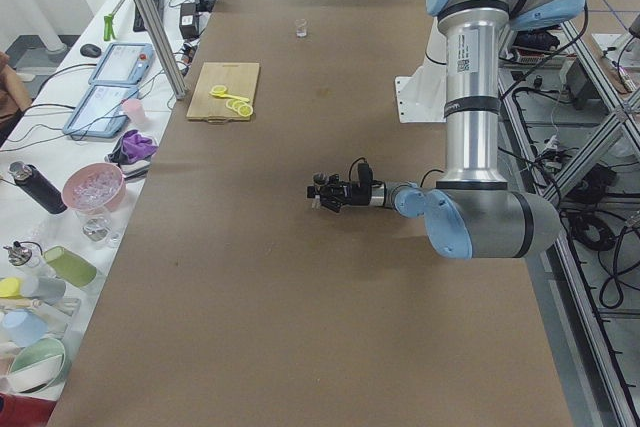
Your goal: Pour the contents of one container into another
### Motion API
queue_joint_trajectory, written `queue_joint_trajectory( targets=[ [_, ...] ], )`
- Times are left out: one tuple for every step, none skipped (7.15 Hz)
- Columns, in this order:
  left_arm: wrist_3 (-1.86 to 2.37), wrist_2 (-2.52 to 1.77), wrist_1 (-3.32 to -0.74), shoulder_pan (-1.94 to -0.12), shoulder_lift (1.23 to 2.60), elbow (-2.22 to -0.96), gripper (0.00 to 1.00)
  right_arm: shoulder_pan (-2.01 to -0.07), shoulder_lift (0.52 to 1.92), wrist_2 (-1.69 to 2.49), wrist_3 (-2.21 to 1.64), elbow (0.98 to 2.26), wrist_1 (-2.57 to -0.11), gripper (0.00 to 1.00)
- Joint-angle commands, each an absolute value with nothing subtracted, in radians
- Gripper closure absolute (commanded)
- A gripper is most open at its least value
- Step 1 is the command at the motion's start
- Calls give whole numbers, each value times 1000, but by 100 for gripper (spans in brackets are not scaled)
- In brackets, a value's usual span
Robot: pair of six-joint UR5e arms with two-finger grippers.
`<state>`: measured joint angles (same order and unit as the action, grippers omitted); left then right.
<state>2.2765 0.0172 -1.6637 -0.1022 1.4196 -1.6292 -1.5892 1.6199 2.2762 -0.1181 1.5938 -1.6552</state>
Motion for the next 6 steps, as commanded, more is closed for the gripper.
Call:
queue_joint_trajectory(
  targets=[
    [2276,17,-1661,-100,1420,-1629,86,-1585,1618,2275,-120,1588,-1655,0],
    [2276,18,-1658,-98,1420,-1629,77,-1583,1618,2275,-120,1586,-1655,0],
    [2276,18,-1658,-98,1420,-1629,72,-1583,1615,2275,-120,1586,-1655,0],
    [2275,18,-1657,-97,1420,-1629,53,-1583,1615,2275,-120,1586,-1655,0],
    [2275,18,-1657,-95,1420,-1629,53,-1583,1615,2275,-120,1586,-1655,0],
    [2275,17,-1657,-94,1420,-1629,52,-1583,1615,2276,-120,1586,-1655,0]
  ],
)
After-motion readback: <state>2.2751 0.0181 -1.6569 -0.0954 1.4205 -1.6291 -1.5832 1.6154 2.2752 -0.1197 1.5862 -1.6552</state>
